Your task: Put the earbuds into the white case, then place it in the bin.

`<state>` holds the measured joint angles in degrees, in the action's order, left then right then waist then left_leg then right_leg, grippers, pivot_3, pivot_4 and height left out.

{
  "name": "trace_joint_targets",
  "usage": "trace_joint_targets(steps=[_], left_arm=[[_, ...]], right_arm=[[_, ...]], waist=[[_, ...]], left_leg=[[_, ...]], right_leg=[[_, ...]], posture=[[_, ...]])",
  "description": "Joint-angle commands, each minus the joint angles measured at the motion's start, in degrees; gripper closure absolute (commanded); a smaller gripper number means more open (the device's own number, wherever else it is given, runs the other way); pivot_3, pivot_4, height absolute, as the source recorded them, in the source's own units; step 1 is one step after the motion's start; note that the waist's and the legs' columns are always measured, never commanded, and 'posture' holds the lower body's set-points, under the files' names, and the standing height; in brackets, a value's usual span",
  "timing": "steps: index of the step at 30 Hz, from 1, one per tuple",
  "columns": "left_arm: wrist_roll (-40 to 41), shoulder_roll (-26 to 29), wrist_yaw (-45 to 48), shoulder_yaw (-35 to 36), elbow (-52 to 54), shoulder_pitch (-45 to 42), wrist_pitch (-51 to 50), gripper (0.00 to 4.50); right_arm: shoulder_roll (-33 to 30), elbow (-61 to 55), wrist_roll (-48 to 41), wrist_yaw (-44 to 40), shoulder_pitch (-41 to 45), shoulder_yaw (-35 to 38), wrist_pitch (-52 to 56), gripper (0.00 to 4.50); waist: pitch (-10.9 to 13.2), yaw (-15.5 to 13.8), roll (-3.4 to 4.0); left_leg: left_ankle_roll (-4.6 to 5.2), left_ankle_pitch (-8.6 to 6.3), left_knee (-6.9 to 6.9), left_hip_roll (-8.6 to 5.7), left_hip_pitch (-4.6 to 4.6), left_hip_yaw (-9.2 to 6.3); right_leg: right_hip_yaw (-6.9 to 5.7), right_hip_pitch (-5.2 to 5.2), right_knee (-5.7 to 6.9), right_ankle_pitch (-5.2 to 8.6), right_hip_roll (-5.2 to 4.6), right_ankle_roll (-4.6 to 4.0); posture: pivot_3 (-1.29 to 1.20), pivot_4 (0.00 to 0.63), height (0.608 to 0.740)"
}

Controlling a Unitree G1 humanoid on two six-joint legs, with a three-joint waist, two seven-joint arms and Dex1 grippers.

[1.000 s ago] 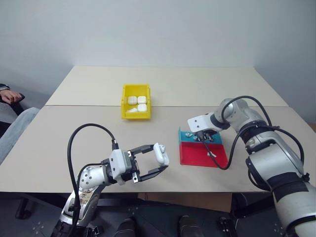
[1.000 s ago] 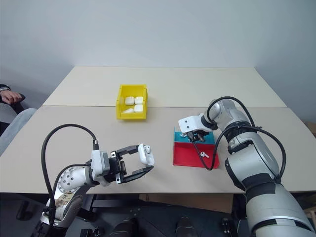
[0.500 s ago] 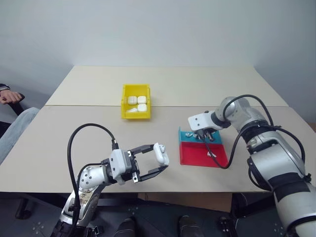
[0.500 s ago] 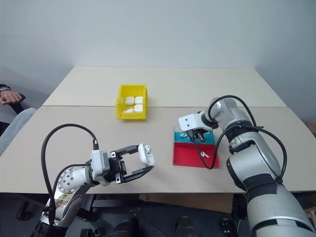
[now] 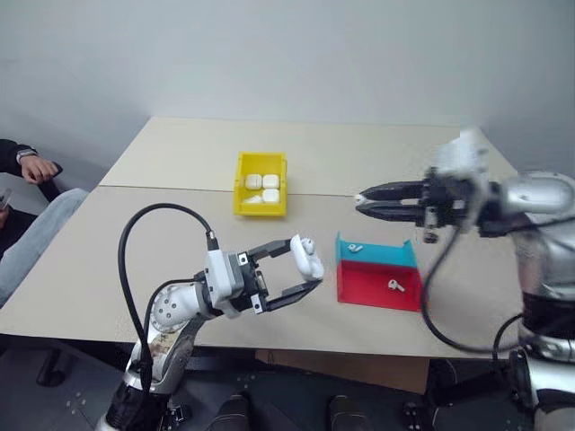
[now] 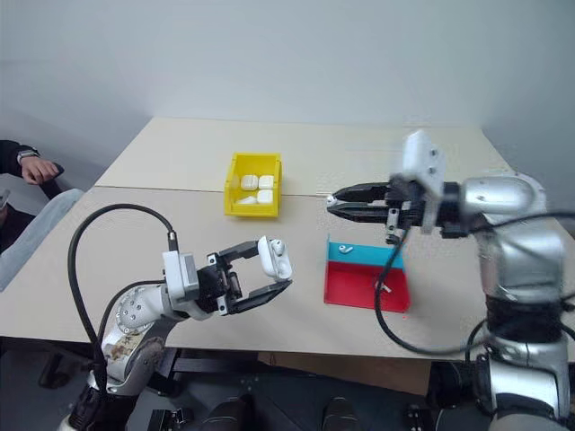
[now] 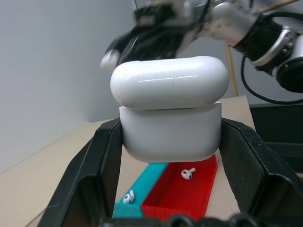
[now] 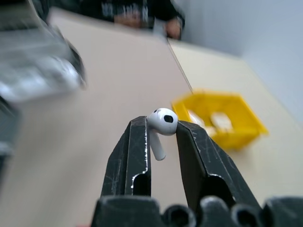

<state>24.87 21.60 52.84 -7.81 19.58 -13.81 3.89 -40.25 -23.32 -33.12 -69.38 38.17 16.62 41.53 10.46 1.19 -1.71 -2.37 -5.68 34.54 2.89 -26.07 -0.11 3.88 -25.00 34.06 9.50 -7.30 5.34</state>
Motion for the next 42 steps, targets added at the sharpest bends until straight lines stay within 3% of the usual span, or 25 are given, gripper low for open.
trace_joint_targets(steps=[1,6,10,28,42], left_arm=[[1.8,-0.5,0.5,-0.1,0.7,-1.6,-0.5,1.7],[4.2,-1.6,0.2,0.3,1.4,-4.0,-2.6,1.7],[5.4,-2.2,0.4,0.1,1.9,-5.0,-3.2,1.7],[6.9,-3.2,1.0,0.1,2.4,-5.6,-3.8,1.7],[5.7,-3.3,0.3,-0.2,2.6,-5.1,-3.6,1.7]], right_arm=[[1.0,-8.8,-15.9,6.7,-3.2,7.6,7.0,3.76],[4.1,-13.4,-34.8,18.7,-7.9,11.2,8.4,3.76],[5.1,-16.2,-38.9,24.7,-10.9,8.1,6.5,3.76],[4.7,-14.5,-31.6,25.4,-17.0,-2.3,-0.9,3.76],[4.0,-14.1,-29.3,24.3,-17.9,-5.0,-2.7,3.76]], waist=[[0.0,0.1,0.0],[0.0,0.8,0.04],[-0.1,1.7,0.2],[-0.1,1.0,0.15],[-0.1,1.3,0.15]], left_leg=[[0.0,0.0,0.11,0.02,-0.01,-0.01],[0.05,-0.04,0.17,0.08,-0.08,-0.04],[0.26,-0.16,0.13,0.09,-0.26,-0.02],[0.35,-0.2,0.04,0.04,-0.29,-0.08],[0.34,-0.21,0.17,0.07,-0.3,-0.07]], right_leg=[[0.0,0.04,-0.01,0.0,0.0,0.0],[-0.07,0.4,-0.91,-0.01,0.02,-0.01],[-0.09,0.87,-2.01,-0.02,0.06,-0.03],[-0.06,0.61,-1.13,-0.06,0.1,-0.03],[-0.06,0.71,-1.59,-0.06,0.1,-0.03]], posture=[[0.0,0.15,0.74],[0.0,0.15,0.74],[0.0,0.15,0.74],[0.0,0.15,0.74],[0.0,0.15,0.74]])
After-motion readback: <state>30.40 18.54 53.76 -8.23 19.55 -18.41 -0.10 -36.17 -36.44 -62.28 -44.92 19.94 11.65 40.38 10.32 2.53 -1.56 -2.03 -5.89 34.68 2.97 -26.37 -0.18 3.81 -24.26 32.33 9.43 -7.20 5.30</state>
